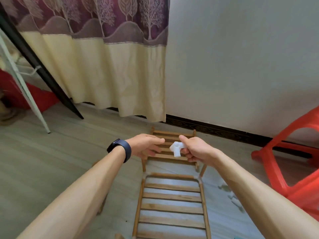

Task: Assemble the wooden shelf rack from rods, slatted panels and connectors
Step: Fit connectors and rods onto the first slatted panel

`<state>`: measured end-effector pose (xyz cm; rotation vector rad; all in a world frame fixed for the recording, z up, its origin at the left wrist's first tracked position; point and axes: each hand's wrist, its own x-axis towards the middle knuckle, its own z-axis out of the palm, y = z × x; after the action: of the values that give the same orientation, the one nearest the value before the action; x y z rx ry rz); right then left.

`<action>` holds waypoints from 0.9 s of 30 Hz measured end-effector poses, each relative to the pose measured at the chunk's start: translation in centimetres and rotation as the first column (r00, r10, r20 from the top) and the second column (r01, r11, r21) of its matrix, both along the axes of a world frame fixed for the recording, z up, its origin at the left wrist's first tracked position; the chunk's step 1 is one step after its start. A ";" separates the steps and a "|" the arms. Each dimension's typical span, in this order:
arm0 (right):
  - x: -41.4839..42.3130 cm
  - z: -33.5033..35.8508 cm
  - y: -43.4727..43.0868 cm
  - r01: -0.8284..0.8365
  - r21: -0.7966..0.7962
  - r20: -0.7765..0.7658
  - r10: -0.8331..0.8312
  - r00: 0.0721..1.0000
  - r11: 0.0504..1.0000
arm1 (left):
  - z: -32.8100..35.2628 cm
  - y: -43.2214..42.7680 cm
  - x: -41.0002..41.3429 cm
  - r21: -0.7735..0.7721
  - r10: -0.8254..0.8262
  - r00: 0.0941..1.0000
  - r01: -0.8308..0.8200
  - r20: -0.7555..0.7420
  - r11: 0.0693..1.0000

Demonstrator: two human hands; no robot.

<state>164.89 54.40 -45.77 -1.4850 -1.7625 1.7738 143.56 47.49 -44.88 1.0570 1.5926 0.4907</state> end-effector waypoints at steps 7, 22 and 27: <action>-6.0 0.7 -1.5 -0.113 0.059 0.068 0.109 0.992 0.992 | -0.2 -3.2 -1.9 0.128 0.125 0.987 -0.137 0.096 0.982; -11.3 -5.0 1.1 0.073 0.055 -0.174 -0.062 0.983 0.996 | -6.3 1.2 -6.4 0.060 0.470 0.852 -0.494 0.230 0.867; -12.5 -6.8 2.0 0.066 0.037 -0.223 -0.056 0.973 0.997 | -7.9 2.8 -6.3 0.070 0.464 0.863 -0.485 0.201 0.872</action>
<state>152.39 56.36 -52.54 -1.2556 -1.6171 1.7807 137.25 50.32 -52.79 0.6694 1.6757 0.9984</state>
